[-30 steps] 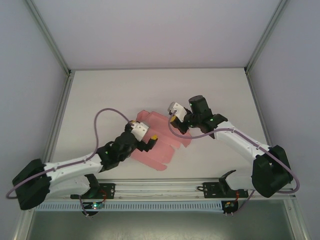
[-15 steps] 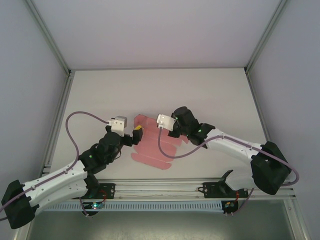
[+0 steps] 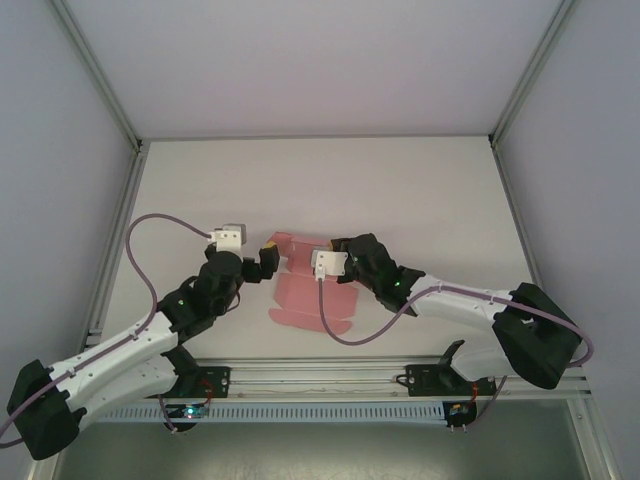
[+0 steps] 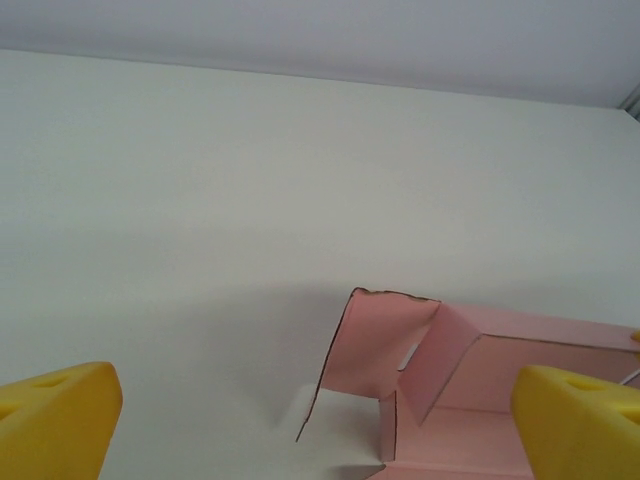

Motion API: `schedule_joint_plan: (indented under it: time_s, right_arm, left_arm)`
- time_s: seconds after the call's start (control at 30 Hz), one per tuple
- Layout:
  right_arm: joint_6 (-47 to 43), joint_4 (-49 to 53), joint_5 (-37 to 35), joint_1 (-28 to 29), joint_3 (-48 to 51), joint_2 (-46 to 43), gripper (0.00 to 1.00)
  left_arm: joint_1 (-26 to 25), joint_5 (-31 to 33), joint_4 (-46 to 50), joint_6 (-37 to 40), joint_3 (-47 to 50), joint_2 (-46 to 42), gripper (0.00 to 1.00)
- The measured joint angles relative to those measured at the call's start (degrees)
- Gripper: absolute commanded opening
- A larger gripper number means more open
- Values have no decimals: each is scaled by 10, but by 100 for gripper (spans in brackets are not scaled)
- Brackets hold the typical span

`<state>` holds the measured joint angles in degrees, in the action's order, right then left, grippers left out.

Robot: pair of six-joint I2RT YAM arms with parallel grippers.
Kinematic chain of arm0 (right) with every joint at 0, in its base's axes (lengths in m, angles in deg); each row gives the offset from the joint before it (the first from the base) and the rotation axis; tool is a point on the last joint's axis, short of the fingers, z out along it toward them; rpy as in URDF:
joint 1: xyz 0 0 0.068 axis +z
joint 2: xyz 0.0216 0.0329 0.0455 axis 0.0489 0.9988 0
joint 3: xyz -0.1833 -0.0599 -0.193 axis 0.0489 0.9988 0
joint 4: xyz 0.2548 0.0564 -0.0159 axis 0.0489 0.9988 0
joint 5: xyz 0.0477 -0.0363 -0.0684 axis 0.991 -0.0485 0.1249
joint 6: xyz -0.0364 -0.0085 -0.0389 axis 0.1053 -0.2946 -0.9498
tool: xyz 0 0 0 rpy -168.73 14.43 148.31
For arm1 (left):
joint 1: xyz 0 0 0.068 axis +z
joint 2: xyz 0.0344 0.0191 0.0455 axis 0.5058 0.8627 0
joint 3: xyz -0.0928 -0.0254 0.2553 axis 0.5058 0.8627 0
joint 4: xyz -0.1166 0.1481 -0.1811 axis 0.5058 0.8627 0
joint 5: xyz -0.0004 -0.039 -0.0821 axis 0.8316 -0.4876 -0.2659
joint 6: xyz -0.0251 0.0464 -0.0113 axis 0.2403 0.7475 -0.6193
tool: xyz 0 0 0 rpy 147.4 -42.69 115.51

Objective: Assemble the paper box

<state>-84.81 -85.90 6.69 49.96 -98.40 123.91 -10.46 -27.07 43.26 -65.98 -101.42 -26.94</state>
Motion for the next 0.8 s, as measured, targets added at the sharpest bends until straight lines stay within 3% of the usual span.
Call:
schedule_joint_plan:
  time_s: [0.23,0.6,0.8]
  right_arm:
    - [-46,-49,-20,0,18,8,0]
    - [-75,-137,-31,0,45,50,0]
    - [-74,-158,-31,0,45,76,0]
  left_arm:
    - [48,-35,50,-48,-57,58,100]
    - [208,-141,67,-124,-103,196,100]
    - [233,-175,61,-125,-154,305,100]
